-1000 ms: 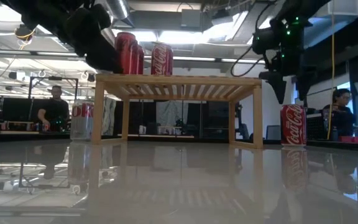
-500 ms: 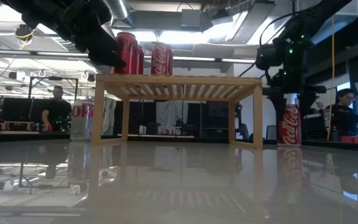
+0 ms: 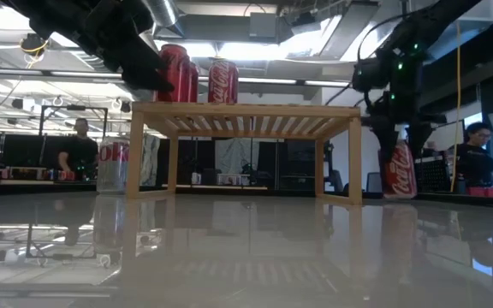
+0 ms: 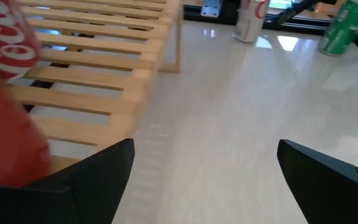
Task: Place canned beverage on shelf
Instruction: Put the red and white soda can on the shelf aligned with the other red and white soda can
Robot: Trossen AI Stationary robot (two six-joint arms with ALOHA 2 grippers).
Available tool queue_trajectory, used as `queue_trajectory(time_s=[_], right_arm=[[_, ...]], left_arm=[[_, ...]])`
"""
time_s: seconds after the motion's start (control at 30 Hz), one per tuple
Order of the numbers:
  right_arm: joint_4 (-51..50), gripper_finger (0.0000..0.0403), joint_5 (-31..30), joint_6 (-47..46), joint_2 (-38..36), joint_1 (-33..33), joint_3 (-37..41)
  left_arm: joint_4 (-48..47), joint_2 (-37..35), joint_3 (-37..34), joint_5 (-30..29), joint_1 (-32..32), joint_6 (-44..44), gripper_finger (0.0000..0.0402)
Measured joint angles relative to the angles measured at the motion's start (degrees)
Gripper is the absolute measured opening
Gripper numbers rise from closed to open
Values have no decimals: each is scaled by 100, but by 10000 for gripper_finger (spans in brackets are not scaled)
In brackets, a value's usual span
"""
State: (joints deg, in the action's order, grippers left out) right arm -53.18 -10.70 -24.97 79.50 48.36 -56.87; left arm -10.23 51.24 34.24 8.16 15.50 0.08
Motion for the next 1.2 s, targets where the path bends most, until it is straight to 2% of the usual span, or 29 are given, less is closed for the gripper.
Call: queue_trajectory(time_s=[0.17, 0.33, 0.63, 0.8, 0.97, 1.2], right_arm=[[-616, 266, 44, 13, -376, -13, -521], [-1136, 264, -32, -28, -834, -451, -1128], [-1999, 261, -240, -301, -1223, -1846, -2524], [-1547, 259, -326, -367, -1218, -2816, -2855], [-852, 254, -275, 120, -1069, -3686, -2864], [361, 249, -254, 767, -604, -4374, -2864]], left_arm=[[1, 0, 0, -4, -311, -2, 385], [-22, 0, 0, -11, -565, -146, 385], [-134, 0, 0, -58, -911, -542, 385], [-186, 0, 0, -122, -1173, -871, 385], [-185, 0, 0, -757, -1458, -874, 385], [-181, 0, 0, -1475, -1947, -1047, 385]])
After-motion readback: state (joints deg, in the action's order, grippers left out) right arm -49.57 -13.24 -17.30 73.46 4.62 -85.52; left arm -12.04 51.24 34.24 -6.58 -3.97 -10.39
